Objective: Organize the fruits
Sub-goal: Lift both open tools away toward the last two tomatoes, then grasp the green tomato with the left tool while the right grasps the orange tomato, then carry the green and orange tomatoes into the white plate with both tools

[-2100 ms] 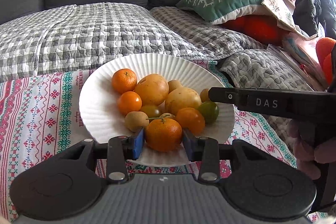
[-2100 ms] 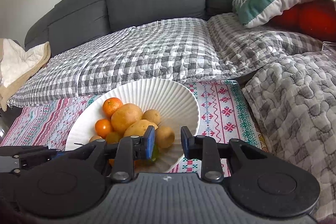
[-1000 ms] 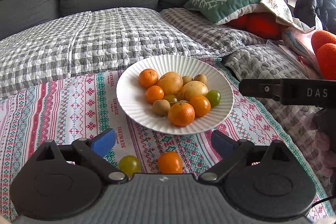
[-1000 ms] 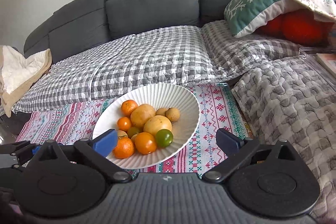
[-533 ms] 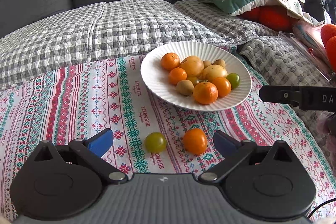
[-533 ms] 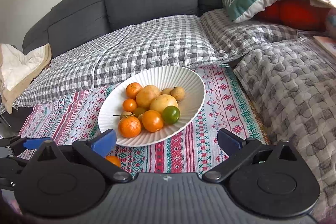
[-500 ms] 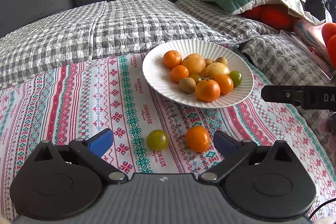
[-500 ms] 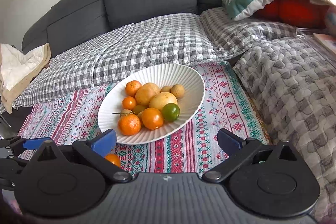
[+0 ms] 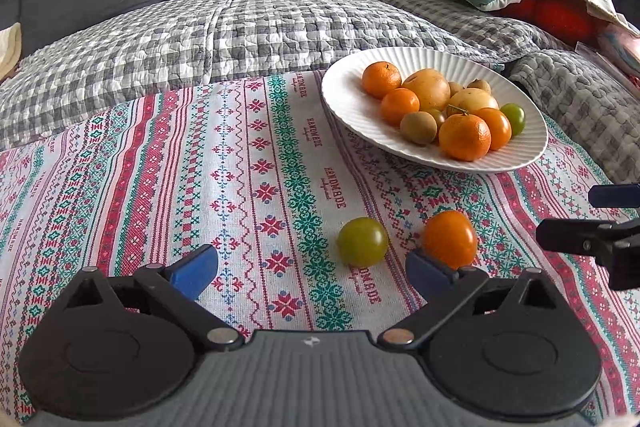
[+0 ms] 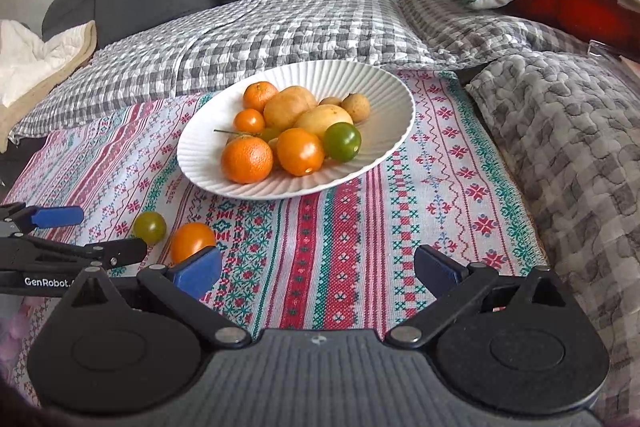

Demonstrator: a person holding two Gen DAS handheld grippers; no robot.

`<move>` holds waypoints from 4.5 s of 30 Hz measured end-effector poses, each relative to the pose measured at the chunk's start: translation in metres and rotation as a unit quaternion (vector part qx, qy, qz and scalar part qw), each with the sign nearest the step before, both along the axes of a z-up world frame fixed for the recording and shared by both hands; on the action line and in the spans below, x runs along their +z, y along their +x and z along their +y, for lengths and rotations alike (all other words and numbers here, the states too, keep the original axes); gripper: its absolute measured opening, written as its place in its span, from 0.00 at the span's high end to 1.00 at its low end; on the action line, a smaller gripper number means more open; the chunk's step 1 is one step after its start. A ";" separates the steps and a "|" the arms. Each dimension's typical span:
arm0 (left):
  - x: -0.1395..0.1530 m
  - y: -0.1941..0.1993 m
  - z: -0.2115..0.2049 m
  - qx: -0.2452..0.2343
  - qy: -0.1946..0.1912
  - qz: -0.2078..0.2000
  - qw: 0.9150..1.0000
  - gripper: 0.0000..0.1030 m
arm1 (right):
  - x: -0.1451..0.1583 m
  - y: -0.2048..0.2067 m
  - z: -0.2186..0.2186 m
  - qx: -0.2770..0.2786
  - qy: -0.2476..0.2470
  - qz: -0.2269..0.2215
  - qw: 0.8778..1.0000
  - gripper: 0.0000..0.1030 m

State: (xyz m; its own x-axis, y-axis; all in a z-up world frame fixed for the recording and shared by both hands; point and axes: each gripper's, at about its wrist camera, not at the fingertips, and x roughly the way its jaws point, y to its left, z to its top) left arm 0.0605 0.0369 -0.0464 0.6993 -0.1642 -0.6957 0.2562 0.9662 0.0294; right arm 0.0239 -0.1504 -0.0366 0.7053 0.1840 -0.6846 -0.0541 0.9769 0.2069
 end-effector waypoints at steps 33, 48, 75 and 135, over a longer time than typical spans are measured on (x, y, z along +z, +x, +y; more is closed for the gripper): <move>0.004 0.013 0.010 0.008 -0.049 0.029 0.998 0.78 | -0.012 0.008 0.049 0.077 -0.027 -0.002 0.997 0.01; 0.003 0.010 0.015 0.023 -0.035 0.040 0.998 0.78 | -0.011 0.020 0.066 0.090 -0.039 -0.017 0.995 0.32; 0.006 0.008 0.009 -0.004 -0.041 0.061 0.997 0.78 | 0.003 0.015 0.066 0.119 -0.040 -0.006 0.992 0.72; 0.030 0.081 -0.045 -0.049 -0.080 0.012 0.995 0.76 | 0.023 0.075 -0.054 -0.019 0.054 -0.059 0.997 0.70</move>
State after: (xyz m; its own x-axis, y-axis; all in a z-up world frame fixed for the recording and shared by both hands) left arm 0.1412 -0.0083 -0.0163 0.6581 -0.3417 -0.6710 0.3490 0.9280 -0.1303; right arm 0.0991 -0.2044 -0.0138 0.7874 0.2237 -0.5744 -0.0475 0.9511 0.3054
